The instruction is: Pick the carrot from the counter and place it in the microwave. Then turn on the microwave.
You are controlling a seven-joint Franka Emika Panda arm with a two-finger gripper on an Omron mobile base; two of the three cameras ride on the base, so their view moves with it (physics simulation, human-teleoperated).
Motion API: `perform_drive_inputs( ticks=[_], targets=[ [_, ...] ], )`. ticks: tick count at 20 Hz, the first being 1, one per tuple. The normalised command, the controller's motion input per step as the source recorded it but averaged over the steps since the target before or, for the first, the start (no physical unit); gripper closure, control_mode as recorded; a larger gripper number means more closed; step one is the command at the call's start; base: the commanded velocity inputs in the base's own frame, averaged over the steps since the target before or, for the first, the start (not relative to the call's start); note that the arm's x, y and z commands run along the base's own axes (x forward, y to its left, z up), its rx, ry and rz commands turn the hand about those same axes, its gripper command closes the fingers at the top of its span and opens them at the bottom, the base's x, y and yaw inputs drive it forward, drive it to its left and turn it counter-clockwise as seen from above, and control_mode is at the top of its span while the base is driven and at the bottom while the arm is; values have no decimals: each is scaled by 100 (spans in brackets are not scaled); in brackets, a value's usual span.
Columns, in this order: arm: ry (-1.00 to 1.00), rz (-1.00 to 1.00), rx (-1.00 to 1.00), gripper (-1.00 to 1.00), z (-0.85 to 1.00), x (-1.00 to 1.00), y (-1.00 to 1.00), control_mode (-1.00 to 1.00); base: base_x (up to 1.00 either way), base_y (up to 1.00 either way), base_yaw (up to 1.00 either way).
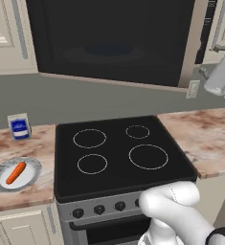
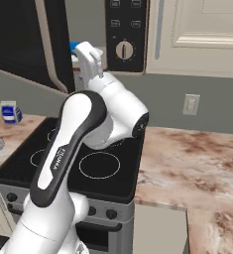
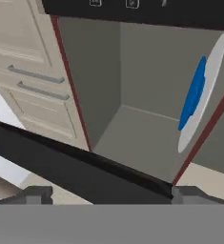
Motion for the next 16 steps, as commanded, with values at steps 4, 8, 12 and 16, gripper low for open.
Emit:
perform_drive_inputs(
  ticks=[4, 8, 12, 16],
  targets=[
    [0, 19, 0, -100, -14, 51, 28, -100, 0, 0, 0],
    [0, 17, 0, -100, -5, 53, 19, -100, 0, 0, 0],
    [0, 17, 0, -100, 0, 40, 19, -100, 0, 0, 0],
    [0, 19, 0, -100, 0, 7, 28, -100, 0, 0, 0]
  ],
)
